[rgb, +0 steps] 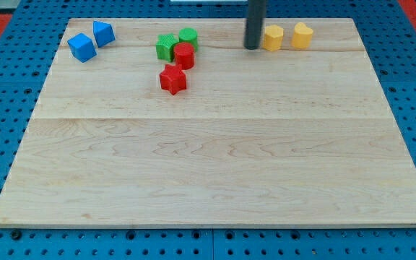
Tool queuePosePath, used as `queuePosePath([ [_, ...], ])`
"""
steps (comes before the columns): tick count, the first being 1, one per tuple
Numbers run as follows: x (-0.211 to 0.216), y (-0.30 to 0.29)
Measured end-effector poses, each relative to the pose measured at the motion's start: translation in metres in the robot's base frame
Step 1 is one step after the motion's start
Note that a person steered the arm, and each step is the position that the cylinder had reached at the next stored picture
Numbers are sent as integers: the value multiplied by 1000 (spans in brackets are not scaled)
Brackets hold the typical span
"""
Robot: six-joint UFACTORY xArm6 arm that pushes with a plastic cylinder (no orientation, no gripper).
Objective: Separate the green blocks from red blocks
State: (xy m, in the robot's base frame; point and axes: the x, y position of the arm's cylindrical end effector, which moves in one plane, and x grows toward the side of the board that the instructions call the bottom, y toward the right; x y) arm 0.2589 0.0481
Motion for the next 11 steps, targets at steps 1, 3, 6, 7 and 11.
queuePosePath([
  [1,-20,-65],
  [3,33,-101],
  [6,111,-139],
  [7,115,-159],
  [11,96,-86],
])
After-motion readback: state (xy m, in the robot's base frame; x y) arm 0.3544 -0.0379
